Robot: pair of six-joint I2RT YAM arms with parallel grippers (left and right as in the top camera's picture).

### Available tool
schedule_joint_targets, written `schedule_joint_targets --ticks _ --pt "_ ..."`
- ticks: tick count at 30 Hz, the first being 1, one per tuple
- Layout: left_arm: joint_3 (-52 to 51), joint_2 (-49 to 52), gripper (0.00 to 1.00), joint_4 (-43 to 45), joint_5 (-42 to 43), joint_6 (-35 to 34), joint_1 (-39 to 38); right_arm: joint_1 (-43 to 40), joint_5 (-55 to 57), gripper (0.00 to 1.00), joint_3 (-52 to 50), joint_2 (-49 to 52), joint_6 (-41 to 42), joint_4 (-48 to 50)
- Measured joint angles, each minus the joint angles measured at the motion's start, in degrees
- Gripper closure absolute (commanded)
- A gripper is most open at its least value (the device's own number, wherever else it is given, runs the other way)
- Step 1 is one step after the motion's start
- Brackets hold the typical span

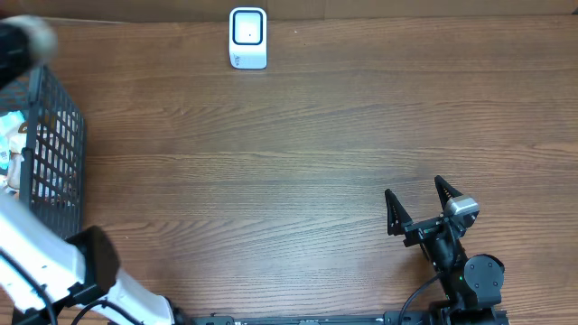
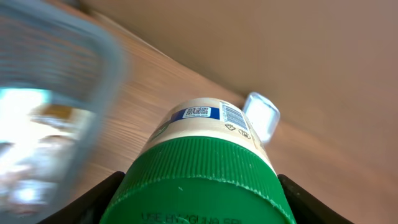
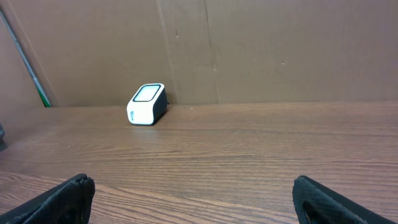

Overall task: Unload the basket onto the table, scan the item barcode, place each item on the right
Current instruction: 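Carry the green-capped jar toward the scanner and lower it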

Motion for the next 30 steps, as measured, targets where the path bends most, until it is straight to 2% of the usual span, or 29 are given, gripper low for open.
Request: schedule_joint_targets --ticks 6,10,15,23,30 --pt "-12.9 0.0 0.45 0.1 -0.7 0.0 -17.8 0.0 0.0 0.00 0.0 0.0 0.0 0.0" --pt "-25.6 0.2 0.44 0.9 -6.3 -1.2 -28.5 0.0 0.0 0.00 0.0 0.0 0.0 0.0" --pt "-41.7 0.9 0.43 9.7 -12.8 -4.7 -38.3 0.0 0.0 0.00 0.0 0.0 0.0 0.0" --pt "-63.2 1.0 0.42 27.8 -15.3 -10.6 -44.5 0.0 0.0 0.00 0.0 -0.1 0.0 0.0" --pt "-75.4 1.0 0.39 36.2 -17.2 -15.8 -44.6 0.0 0.0 0.00 0.0 -0.1 0.0 0.0"
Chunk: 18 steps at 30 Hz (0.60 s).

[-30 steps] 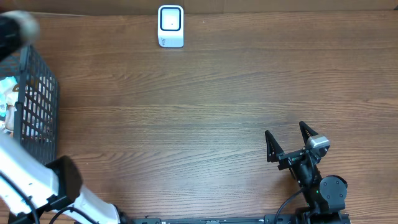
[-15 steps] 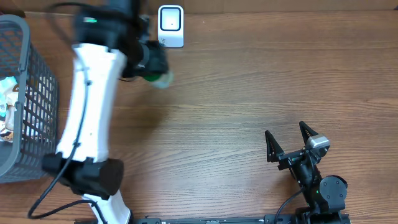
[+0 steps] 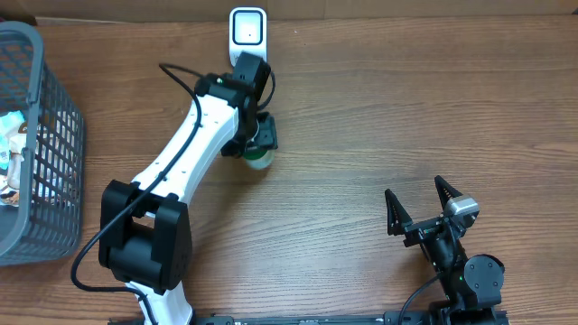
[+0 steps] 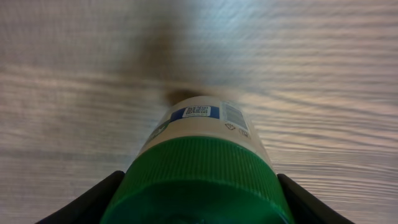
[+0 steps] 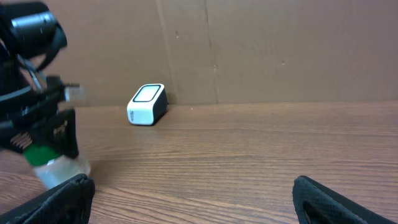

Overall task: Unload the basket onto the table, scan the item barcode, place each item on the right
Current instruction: 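Carry the green-capped jar toward the scanner and lower it, then open the left gripper to release the jar on the table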

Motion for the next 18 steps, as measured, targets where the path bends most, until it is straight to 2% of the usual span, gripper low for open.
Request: schedule_joint_targets --ticks 5,7,8,9,10,15,18 --pt "-4.7 0.0 0.35 1.2 -1.4 -2.7 0.0 0.0 0.0 0.00 0.0 0.0 0.0 0.0" --pt "-6.6 0.0 0.29 1.8 -2.3 -3.7 0.0 0.0 0.0 0.00 0.0 0.0 0.0 0.0" --pt "-7.0 0.0 0.21 2.1 -2.6 -3.8 0.0 0.0 0.0 0.00 0.0 0.0 0.0 0.0" --pt "-7.5 0.0 0.05 2.4 -2.9 -4.0 0.0 0.0 0.0 0.00 0.0 0.0 0.0 0.0" --pt "-7.8 0.0 0.00 2.6 -3.3 -4.4 0.0 0.0 0.0 0.00 0.0 0.0 0.0 0.0" --pt "-8.0 0.0 0.00 3.8 -4.1 -4.6 0.0 0.0 0.0 0.00 0.0 0.0 0.0 0.0" --pt "-6.6 0.0 0.01 1.2 -4.2 -4.0 0.1 0.0 0.0 0.00 0.0 0.0 0.0 0.0"
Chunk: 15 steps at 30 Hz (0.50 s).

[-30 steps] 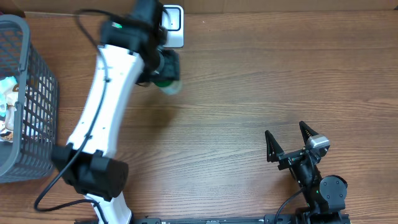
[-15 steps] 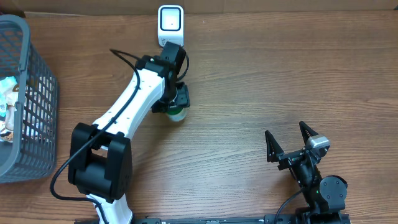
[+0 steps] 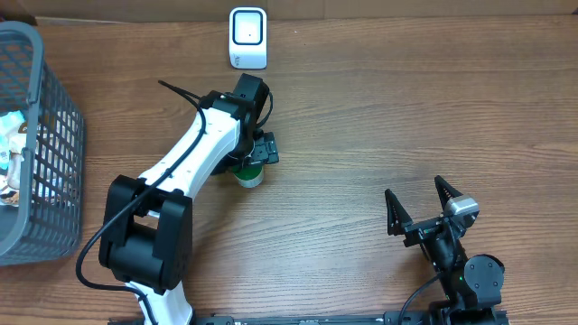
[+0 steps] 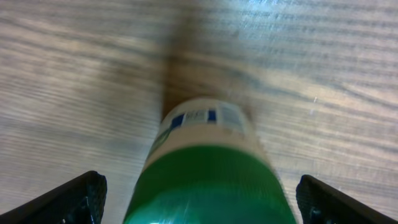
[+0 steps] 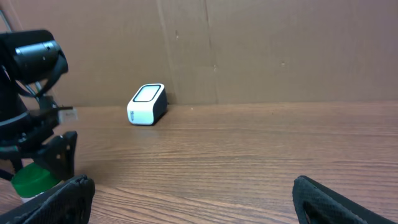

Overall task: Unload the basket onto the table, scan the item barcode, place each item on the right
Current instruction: 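Open the left gripper to release the jar on the table, then return the left gripper to the basket and grasp the Pantree bag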

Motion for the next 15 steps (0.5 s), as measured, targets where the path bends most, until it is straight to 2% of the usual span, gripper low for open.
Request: schedule_joint_targets --ticks 3,8,9,11,12,15 --pt "6.5 0.0 0.00 -7.2 -0.9 0.3 0.6 0.0 0.0 0.00 0.0 0.0 0.0 0.0" --pt "31.5 -0.5 0.00 -21.6 -2.2 1.6 6.3 0.0 0.0 0.00 0.0 0.0 0.0 0.0" --pt "40.1 -1.0 0.00 -25.5 -2.6 2.3 9.9 0.0 0.0 0.00 0.0 0.0 0.0 0.0" --pt "45.8 -1.9 0.00 -28.3 -2.8 3.5 13.9 0.0 0.0 0.00 0.0 0.0 0.0 0.0" --pt "50.2 -3.5 0.00 -29.5 -3.3 4.6 19.1 0.0 0.0 0.00 0.0 0.0 0.0 0.0" --pt "52.9 -6.2 0.00 -29.6 -2.8 7.5 29.4 0.0 0.0 0.00 0.0 0.0 0.0 0.0"
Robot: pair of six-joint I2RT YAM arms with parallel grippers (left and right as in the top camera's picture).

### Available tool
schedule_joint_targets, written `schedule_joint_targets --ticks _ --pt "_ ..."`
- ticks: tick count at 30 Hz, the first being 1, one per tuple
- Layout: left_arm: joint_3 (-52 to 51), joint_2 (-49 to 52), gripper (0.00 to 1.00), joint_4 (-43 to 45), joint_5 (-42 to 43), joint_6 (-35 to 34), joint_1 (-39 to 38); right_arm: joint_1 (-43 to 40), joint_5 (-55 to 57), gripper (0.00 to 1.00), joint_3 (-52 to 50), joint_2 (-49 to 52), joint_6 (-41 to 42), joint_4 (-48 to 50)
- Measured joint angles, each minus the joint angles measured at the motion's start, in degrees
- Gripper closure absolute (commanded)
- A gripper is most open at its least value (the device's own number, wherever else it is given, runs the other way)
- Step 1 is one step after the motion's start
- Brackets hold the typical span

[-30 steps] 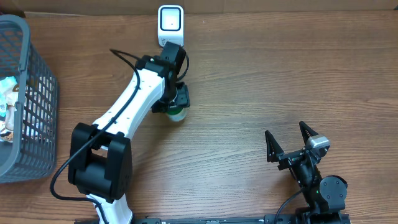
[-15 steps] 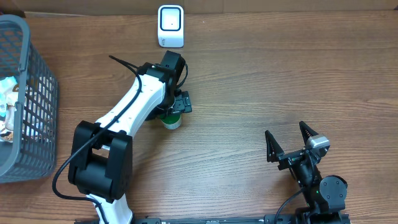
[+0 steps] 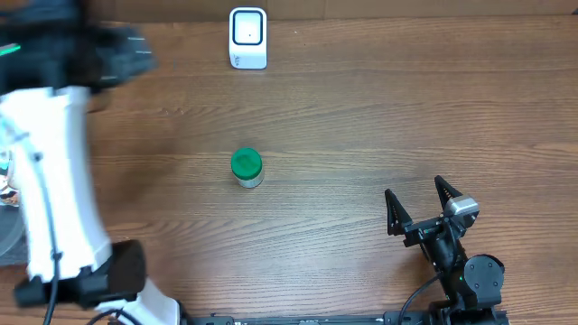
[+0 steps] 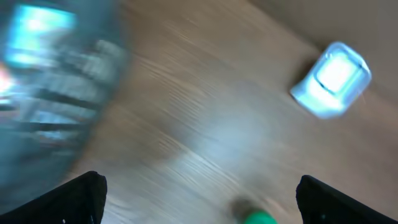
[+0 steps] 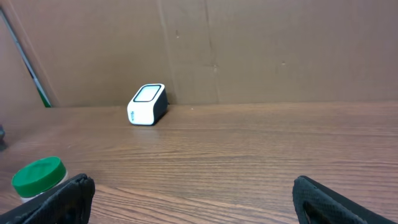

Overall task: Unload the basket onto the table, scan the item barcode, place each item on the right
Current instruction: 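Return the left gripper to the basket and grasp the Pantree bag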

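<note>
A jar with a green cap (image 3: 246, 167) stands upright by itself on the wooden table, with nothing touching it. It also shows in the right wrist view (image 5: 38, 177) and, blurred, at the bottom edge of the left wrist view (image 4: 261, 218). The white barcode scanner (image 3: 247, 38) sits at the table's far edge, beyond the jar. My left gripper (image 4: 199, 208) is open and empty, high over the table's far left, and its picture is motion-blurred. My right gripper (image 3: 420, 209) rests open near the front right, empty.
A grey wire basket (image 4: 43, 93) with items in it stands at the left edge, largely covered by my left arm (image 3: 54, 153) in the overhead view. A brown cardboard wall (image 5: 249, 50) runs behind the scanner.
My left gripper was open around the jar standing mid-table. Now the arm is away at the far left by the basket, and the jar stands alone. The right arm has not moved.
My left gripper was shut on the green-capped jar beside the basket. Then it held the jar just in front of the scanner. Then its jaws were open with the jar set upright mid-table. Now the arm is back near the basket, empty.
</note>
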Motion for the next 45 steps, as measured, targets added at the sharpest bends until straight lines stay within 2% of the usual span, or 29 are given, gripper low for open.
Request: schedule_joint_targets --ticks 6,9,11,12,22,29,36,41,45 --pt "0.4 -0.7 0.02 5.9 8.5 9.0 24.7 0.0 0.0 0.00 0.0 0.0 0.0 0.0" --pt "0.4 0.7 0.03 10.8 15.3 11.1 34.1 0.0 0.0 0.00 0.0 0.0 0.0 0.0" --pt "0.1 1.6 0.03 13.4 17.4 12.1 37.6 0.0 0.0 0.00 0.0 0.0 0.0 0.0" --pt "-0.3 2.3 0.06 15.0 17.8 12.4 39.0 0.0 0.0 0.00 0.0 0.0 0.0 0.0" --pt "-8.1 13.7 0.12 19.3 16.7 15.3 39.6 0.0 0.0 0.00 0.0 0.0 0.0 0.0" --pt "-10.3 24.2 0.11 20.3 16.7 20.8 39.6 0.0 0.0 0.00 0.0 0.0 0.0 0.0" --pt "-10.4 29.8 0.09 24.1 16.7 25.7 39.6 0.0 0.0 0.00 0.0 0.0 0.0 0.0" --pt "-10.4 33.2 0.17 24.5 17.2 27.7 39.5 0.0 0.0 0.00 0.0 0.0 0.0 0.0" --pt "-10.4 33.4 0.32 24.5 17.4 28.6 38.8 0.0 0.0 0.00 0.0 0.0 0.0 0.0"
